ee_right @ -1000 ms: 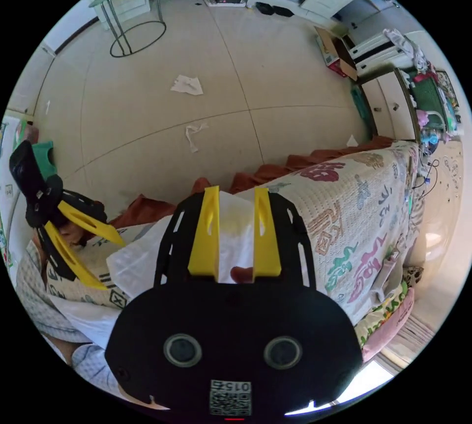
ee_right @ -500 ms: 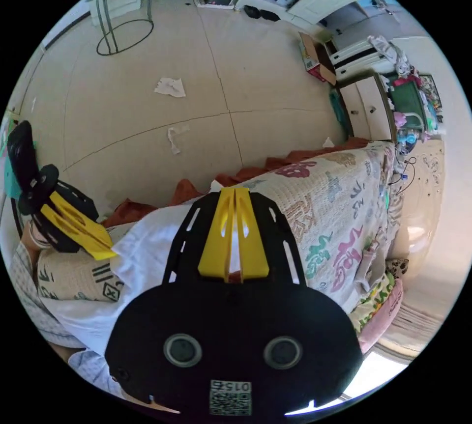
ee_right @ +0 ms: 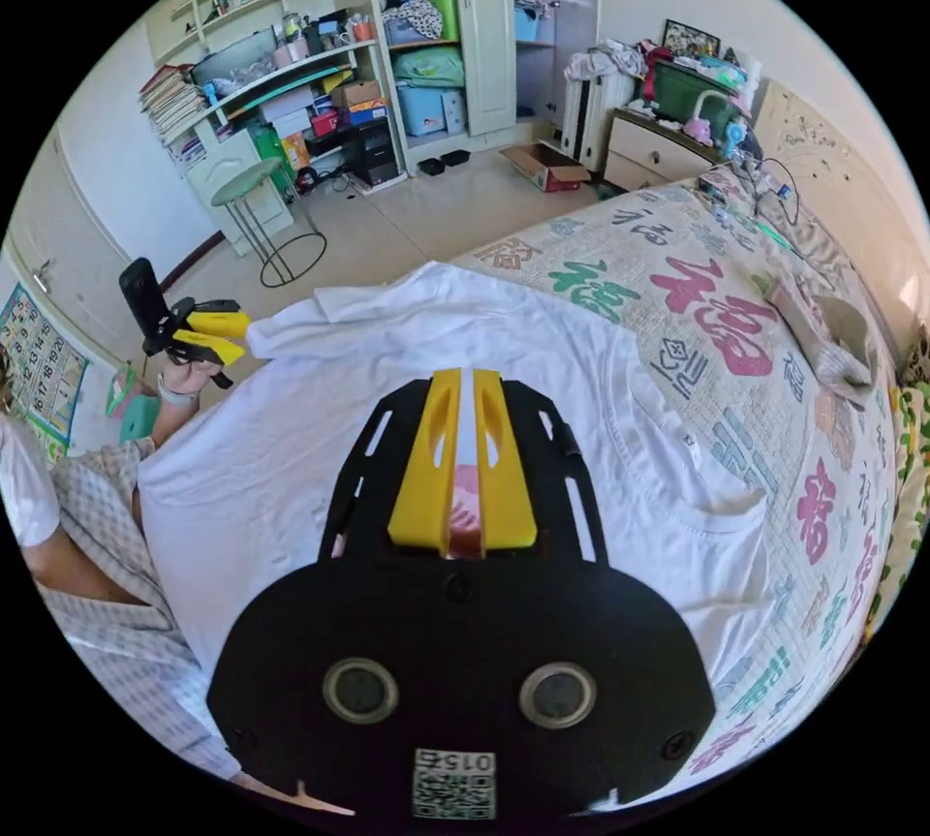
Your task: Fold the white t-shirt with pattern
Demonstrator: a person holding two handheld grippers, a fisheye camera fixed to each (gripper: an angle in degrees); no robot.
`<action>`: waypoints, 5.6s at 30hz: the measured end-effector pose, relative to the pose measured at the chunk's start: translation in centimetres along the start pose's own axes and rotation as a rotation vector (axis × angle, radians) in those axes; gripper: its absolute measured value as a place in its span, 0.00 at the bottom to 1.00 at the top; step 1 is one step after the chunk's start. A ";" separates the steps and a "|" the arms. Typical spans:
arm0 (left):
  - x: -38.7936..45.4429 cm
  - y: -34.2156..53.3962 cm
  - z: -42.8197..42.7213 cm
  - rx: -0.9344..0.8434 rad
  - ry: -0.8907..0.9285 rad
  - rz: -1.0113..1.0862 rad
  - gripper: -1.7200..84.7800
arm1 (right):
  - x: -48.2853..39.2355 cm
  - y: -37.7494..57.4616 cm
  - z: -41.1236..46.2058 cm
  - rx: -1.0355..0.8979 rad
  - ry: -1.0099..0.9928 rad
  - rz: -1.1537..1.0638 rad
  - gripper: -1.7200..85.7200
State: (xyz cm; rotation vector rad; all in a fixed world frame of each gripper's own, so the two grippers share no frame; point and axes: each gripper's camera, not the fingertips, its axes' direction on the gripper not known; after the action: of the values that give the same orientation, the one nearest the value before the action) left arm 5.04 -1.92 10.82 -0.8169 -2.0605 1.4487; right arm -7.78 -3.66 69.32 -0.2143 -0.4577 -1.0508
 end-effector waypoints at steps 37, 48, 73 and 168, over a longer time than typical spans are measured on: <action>25.7 -2.5 7.0 -0.207 -0.679 0.606 0.03 | -1.1 -6.2 -19.6 0.034 -0.031 -0.059 0.02; 14.6 -4.1 3.6 -0.162 -0.170 0.265 0.11 | 6.5 -2.6 -26.9 -0.017 -0.117 0.063 0.11; 4.7 -5.9 7.2 -0.236 -0.129 0.252 0.03 | 15.1 -14.8 -31.1 0.009 -0.249 0.298 0.04; 22.4 -5.7 -12.0 -0.202 -0.196 0.017 0.09 | -21.0 39.8 -78.9 0.248 0.052 0.433 0.15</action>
State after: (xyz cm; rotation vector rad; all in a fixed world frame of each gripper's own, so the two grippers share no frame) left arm -3.50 20.36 21.14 -0.7991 -2.3829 1.3934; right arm 38.74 1.94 -8.42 -0.0595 -0.4643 -0.5681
